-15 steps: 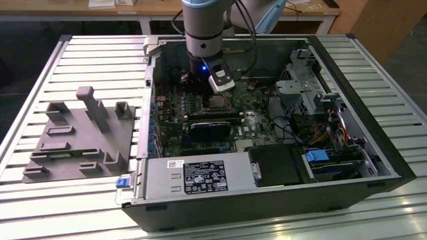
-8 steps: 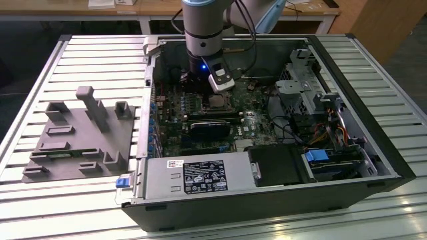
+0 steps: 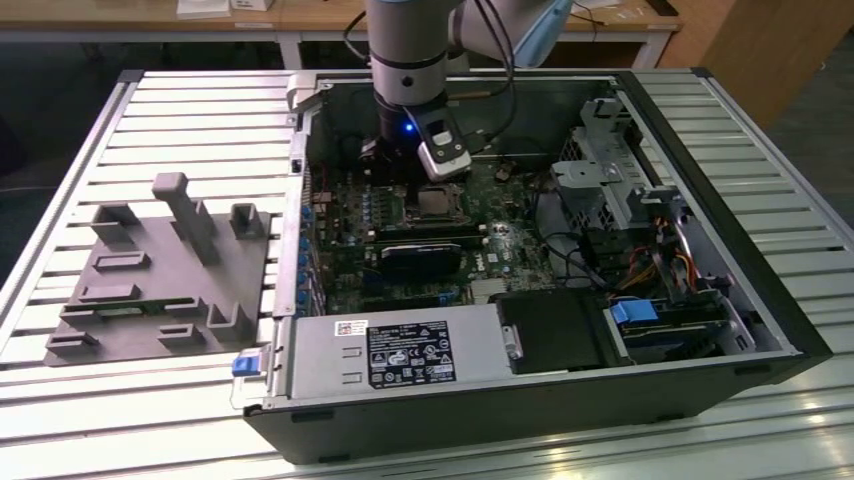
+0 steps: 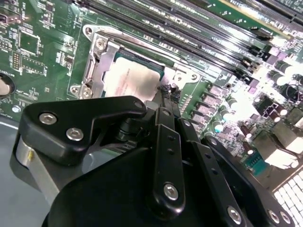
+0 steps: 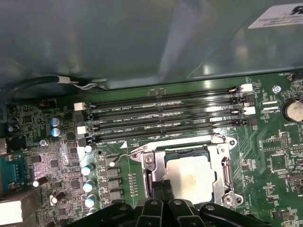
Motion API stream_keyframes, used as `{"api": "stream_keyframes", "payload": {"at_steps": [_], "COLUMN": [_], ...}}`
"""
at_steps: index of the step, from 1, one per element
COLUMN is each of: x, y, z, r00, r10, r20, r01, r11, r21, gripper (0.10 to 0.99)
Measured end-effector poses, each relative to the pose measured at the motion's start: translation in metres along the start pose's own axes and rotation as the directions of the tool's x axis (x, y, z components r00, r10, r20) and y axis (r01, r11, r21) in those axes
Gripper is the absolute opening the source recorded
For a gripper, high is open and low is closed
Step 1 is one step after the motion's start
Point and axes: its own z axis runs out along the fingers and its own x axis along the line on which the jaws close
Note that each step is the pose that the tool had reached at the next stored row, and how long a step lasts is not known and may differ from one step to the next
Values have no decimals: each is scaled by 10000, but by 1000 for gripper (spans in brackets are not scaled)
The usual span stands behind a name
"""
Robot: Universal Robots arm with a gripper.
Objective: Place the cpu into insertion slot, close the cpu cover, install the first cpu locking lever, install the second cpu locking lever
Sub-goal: 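Close the cpu cover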
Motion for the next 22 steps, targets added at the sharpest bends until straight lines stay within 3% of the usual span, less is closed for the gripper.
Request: {"api": "stream_keyframes", "payload": {"at_steps": [11,15,22], "x": [-323,-327,-334], "y": [43,45,51], "z": [17,-8,-159], "r00": [9999,9999,9999], "r10": [3,5,5], "r20": [-111,-113,-114], "r01": [-3,-4,-4], "r11": [10000,10000,10000], "r21": [16,18,17], "gripper": [106,106,106]}}
